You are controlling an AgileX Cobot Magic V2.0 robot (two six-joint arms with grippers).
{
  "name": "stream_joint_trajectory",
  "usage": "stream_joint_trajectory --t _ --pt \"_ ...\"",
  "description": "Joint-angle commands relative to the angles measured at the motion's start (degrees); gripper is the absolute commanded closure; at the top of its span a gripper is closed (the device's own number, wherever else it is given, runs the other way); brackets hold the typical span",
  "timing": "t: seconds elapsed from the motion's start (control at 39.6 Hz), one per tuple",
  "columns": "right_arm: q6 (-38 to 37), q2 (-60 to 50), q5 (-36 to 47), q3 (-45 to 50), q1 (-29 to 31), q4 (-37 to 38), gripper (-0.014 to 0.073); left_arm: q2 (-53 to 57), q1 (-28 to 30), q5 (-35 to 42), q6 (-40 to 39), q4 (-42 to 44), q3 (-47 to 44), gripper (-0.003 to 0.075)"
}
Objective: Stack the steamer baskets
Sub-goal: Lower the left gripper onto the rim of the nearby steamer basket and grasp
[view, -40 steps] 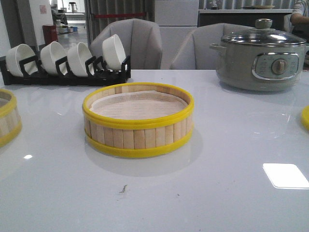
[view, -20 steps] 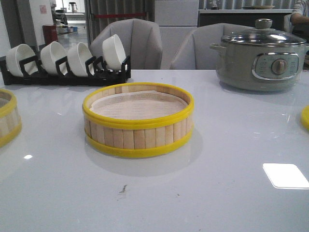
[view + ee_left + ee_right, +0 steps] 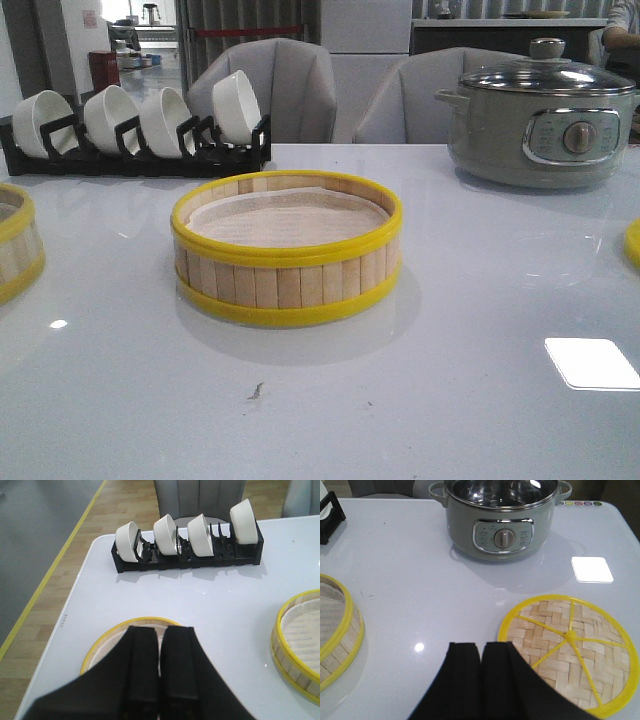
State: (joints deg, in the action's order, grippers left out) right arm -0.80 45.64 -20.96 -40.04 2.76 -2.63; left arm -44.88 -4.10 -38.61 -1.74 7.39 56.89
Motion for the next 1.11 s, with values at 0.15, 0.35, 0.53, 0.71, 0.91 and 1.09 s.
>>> stream_joint_trajectory --t 0.15,0.35,0.53,0.71,0.91,1.09 --pt "0.8 -0.22 9.7 -2.39 0.05 -0.31 0.0527 -0.19 0.08 4.06 -0.04 0.1 2.05 0.0635" --pt "0.8 -0.22 7.1 -2.39 -0.01 -0.58 0.0496 -0.19 0.08 3.24 -0.83 -0.47 2.05 0.0635" --pt "0.8 -0.22 4.81 -2.39 -0.01 0.98 0.0228 -0.19 0.08 3.33 -0.83 -0.3 2.05 0.0454" --pt "0.8 -0.22 4.33 -2.39 -0.01 0.98 0.017 -0.48 0.08 4.4 -0.83 0.17 2.05 0.0129" --pt "0.8 -0.22 3.36 -2.39 -0.01 0.98 0.017 -4.68 0.08 1.97 -0.83 -1.83 2.05 0.0125" --pt "0.8 -0.22 3.3 -2.39 -0.01 0.98 0.017 -13.05 0.08 1.94 -0.83 -3.66 2.05 0.0153"
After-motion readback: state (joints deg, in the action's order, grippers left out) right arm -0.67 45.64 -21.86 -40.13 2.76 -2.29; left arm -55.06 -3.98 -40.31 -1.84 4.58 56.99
